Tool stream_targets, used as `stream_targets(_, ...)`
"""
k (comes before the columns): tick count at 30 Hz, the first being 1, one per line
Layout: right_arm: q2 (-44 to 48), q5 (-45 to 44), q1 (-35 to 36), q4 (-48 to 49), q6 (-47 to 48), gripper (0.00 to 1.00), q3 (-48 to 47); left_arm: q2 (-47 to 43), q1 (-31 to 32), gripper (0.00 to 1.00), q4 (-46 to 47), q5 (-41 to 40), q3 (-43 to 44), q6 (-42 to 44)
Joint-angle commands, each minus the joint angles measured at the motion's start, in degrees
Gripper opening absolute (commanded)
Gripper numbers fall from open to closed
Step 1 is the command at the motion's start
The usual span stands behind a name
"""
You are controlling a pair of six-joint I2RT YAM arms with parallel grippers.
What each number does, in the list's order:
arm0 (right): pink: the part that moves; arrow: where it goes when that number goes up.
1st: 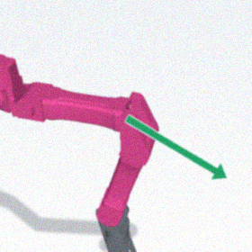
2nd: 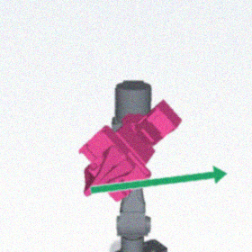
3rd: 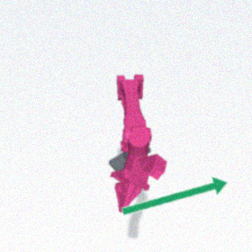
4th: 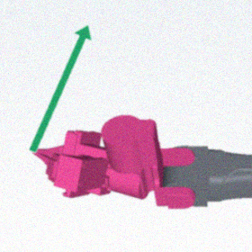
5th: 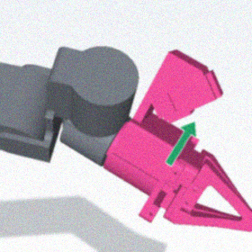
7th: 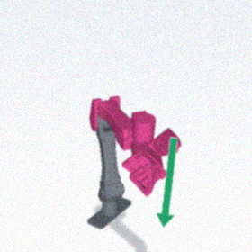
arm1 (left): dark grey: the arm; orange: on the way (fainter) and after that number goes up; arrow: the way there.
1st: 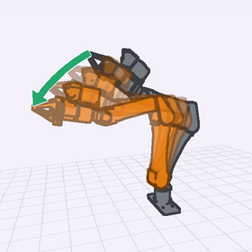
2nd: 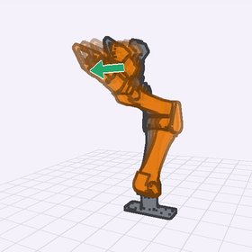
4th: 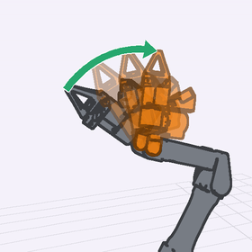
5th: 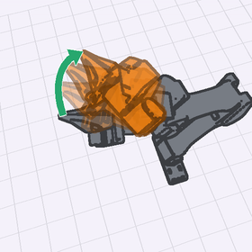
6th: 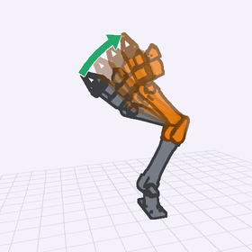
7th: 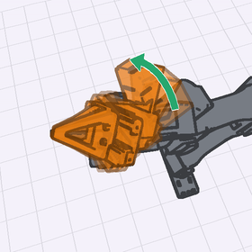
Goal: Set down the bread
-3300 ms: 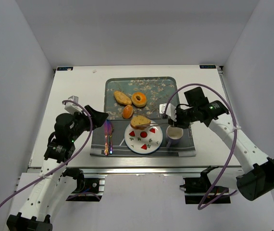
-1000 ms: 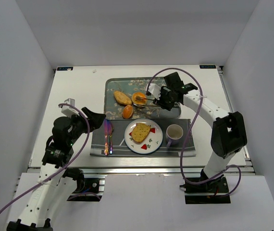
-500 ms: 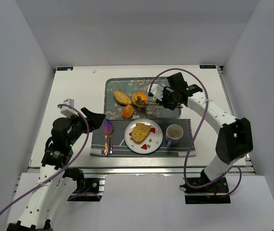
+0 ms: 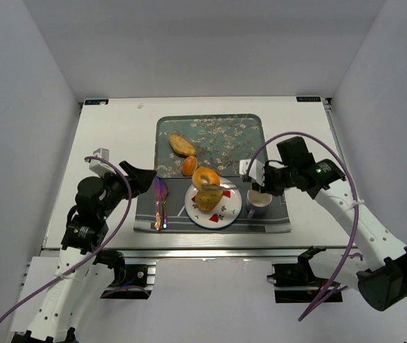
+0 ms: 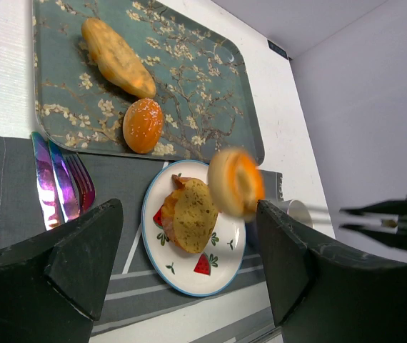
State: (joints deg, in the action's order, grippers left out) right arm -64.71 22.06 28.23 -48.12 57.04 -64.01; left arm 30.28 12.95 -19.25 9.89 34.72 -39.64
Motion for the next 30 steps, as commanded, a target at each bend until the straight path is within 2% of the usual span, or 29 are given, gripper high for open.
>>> stream_targets(1, 1.94, 2.46, 0.60, -4.18, 3.43, 0.05, 4.50, -0.31, -0.21, 0.85, 0.52, 0.83, -0.97, -0.62)
stream_targets(11, -0.68, 0.26, 3.32, 0.22, 0.18, 0.11, 6.09, 1.01, -0.21, 0.85, 1.40, 2.50, -0.97, -0.62)
stream_targets(13, -1.47, -0.53, 3.76, 0.39, 0.27, 0.17, 6.00, 0.74, -0.21, 0.85, 1.32, 2.41, -0.97, -0.62)
stream_targets(15, -1.74, -1.75, 4.03, 0.48, 0.79, 0.30, 6.09, 0.48, -0.21, 0.85, 0.88, 2.24, -1.14, -0.70)
stream_targets(18, -2.00, -2.73, 4.03, 0.39, 1.50, 0.42, 6.44, -0.13, -0.21, 0.85, 0.61, 1.80, -1.67, -0.88)
stream_targets(23, 0.45, -1.06, 4.03, -0.13, 2.20, 0.48, 6.18, -0.49, -0.12, 0.85, 0.61, 1.71, -2.20, -1.14)
stream_targets(30, 5.90, 1.58, 4.03, -1.28, 1.68, 0.48, 4.77, 1.00, -0.21, 0.85, 1.05, 2.24, -2.29, -0.44)
